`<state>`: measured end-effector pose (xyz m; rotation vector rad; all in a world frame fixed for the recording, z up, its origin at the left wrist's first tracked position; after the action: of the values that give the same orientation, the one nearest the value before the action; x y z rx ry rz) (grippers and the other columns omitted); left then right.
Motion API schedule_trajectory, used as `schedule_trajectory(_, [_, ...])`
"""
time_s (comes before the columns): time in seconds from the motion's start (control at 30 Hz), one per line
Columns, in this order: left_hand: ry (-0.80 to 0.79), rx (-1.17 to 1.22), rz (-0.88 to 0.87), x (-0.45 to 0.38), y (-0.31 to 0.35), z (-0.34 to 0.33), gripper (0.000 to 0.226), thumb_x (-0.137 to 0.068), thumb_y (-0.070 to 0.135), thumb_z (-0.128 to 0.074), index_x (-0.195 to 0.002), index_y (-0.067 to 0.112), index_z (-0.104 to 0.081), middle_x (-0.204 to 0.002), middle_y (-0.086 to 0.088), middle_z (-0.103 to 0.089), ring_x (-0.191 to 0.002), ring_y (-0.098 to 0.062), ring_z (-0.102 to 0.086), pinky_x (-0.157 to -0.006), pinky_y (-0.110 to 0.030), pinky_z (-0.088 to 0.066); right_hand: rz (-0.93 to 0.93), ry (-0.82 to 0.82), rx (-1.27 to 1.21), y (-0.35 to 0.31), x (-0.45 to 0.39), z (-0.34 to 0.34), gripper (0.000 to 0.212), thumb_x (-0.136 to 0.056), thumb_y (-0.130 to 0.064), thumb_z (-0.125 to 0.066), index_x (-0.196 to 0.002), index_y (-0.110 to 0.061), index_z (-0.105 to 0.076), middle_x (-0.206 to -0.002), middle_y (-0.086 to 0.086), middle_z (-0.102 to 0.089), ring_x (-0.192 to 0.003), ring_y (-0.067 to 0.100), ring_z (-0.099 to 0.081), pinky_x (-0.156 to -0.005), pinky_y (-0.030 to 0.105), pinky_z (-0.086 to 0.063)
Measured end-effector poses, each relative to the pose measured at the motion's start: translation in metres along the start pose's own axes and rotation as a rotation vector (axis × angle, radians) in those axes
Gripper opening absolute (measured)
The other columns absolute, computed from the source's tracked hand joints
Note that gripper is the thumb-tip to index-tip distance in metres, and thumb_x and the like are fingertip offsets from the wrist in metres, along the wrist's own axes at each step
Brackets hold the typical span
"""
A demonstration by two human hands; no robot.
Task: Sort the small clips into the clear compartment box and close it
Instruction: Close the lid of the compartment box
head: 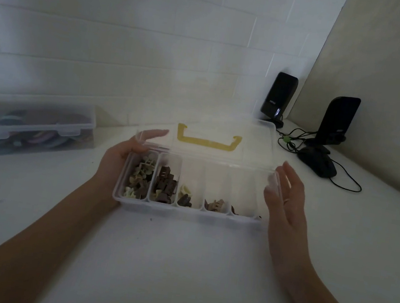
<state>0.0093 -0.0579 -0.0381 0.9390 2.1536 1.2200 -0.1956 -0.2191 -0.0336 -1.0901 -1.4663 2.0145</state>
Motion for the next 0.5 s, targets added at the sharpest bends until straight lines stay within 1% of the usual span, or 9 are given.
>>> schedule_trajectory(0.03, [-0.011, -0.008, -0.016, 0.001, 0.002, 0.000, 0.053, -0.072, 0.012, -0.043, -0.123, 0.018, -0.059, -0.098, -0.015, -0.067, -0.082, -0.027, -0.066, -0.067, -0.034, -0.056, -0.029, -0.012, -0.045, 0.002, -0.001, 0.000, 0.050, -0.094, -0.033, -0.046, -0.141, -0.031, -0.029, -0.145, -0.017, -0.034, -0.130, -0.010, -0.031, -0.101, 0.008, -0.030])
schedule_trajectory(0.1, [0.022, -0.045, -0.062, 0.002, 0.006, 0.002, 0.055, -0.077, 0.005, -0.041, -0.123, 0.029, -0.059, -0.109, -0.012, -0.064, -0.089, -0.021, -0.066, -0.074, -0.032, -0.054, -0.061, -0.034, -0.090, 0.004, -0.003, 0.000, 0.049, -0.094, -0.038, -0.046, -0.140, -0.035, -0.030, -0.142, -0.020, -0.037, -0.126, -0.013, -0.034, -0.097, 0.003, -0.031])
schedule_trajectory(0.13, [0.062, -0.060, -0.078, 0.002, 0.008, 0.005, 0.056, -0.076, 0.003, -0.043, -0.120, 0.033, -0.061, -0.116, -0.009, -0.061, -0.096, -0.019, -0.064, -0.080, -0.031, -0.051, -0.071, -0.044, -0.111, 0.004, -0.004, 0.000, 0.052, -0.091, -0.045, -0.048, -0.139, -0.038, -0.030, -0.141, -0.022, -0.038, -0.125, -0.013, -0.036, -0.098, 0.006, -0.031])
schedule_trajectory(0.2, [0.105, -0.030, -0.089, 0.003, 0.011, 0.008, 0.055, -0.066, 0.005, -0.050, -0.108, 0.036, -0.068, -0.122, -0.004, -0.058, -0.107, -0.016, -0.058, -0.086, -0.031, -0.046, -0.095, -0.066, -0.208, 0.006, -0.004, 0.000, 0.068, -0.080, -0.053, -0.055, -0.140, -0.039, -0.027, -0.144, -0.021, -0.036, -0.128, -0.005, -0.035, -0.108, 0.022, -0.028])
schedule_trajectory(0.23, [0.110, 0.017, -0.082, 0.004, 0.010, 0.010, 0.051, -0.061, 0.007, -0.053, -0.100, 0.034, -0.072, -0.121, -0.002, -0.059, -0.108, -0.016, -0.057, -0.087, -0.031, -0.045, -0.101, -0.071, -0.266, 0.007, -0.004, 0.000, 0.078, -0.072, -0.059, -0.060, -0.140, -0.039, -0.028, -0.145, -0.020, -0.035, -0.130, -0.002, -0.035, -0.111, 0.030, -0.026])
schedule_trajectory(0.3, [0.085, 0.166, -0.050, 0.004, 0.008, 0.014, 0.036, -0.050, 0.014, -0.059, -0.081, 0.025, -0.075, -0.111, -0.003, -0.063, -0.100, -0.019, -0.058, -0.084, -0.034, -0.046, -0.098, -0.080, -0.359, 0.006, -0.005, 0.000, 0.092, -0.054, -0.075, -0.066, -0.136, -0.047, -0.033, -0.144, -0.022, -0.036, -0.132, 0.001, -0.035, -0.111, 0.037, -0.024])
schedule_trajectory(0.33, [0.058, 0.219, -0.037, 0.004, 0.006, 0.014, 0.029, -0.044, 0.019, -0.061, -0.071, 0.019, -0.072, -0.104, -0.006, -0.065, -0.093, -0.021, -0.059, -0.081, -0.034, -0.048, -0.086, -0.081, -0.379, 0.005, -0.005, 0.001, 0.091, -0.049, -0.079, -0.065, -0.131, -0.051, -0.037, -0.144, -0.022, -0.036, -0.134, 0.004, -0.034, -0.112, 0.042, -0.024])
schedule_trajectory(0.43, [0.027, 0.183, -0.047, 0.002, 0.002, 0.015, 0.026, -0.038, 0.028, -0.064, -0.052, 0.008, -0.056, -0.097, -0.015, -0.067, -0.080, -0.027, -0.065, -0.070, -0.032, -0.055, -0.063, -0.068, -0.381, 0.005, -0.006, 0.003, 0.082, -0.051, -0.082, -0.061, -0.125, -0.052, -0.043, -0.143, -0.017, -0.038, -0.136, 0.011, -0.031, -0.111, 0.056, -0.023])
schedule_trajectory(0.5, [0.060, 0.126, -0.062, 0.000, 0.001, 0.016, 0.028, -0.040, 0.031, -0.064, -0.048, 0.007, -0.052, -0.099, -0.015, -0.065, -0.077, -0.027, -0.064, -0.065, -0.031, -0.055, -0.050, -0.050, -0.290, 0.008, -0.008, 0.004, 0.075, -0.059, -0.072, -0.064, -0.126, -0.051, -0.040, -0.142, -0.015, -0.039, -0.135, 0.009, -0.033, -0.110, 0.056, -0.026])
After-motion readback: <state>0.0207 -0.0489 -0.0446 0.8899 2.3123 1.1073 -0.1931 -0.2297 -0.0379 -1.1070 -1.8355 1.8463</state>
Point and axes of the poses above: each hand's wrist, its own x-axis away from the middle knuckle, its own z-axis out of the back of the hand, y = z × x, the point moved 5 cm from there along -x, towards the middle knuckle
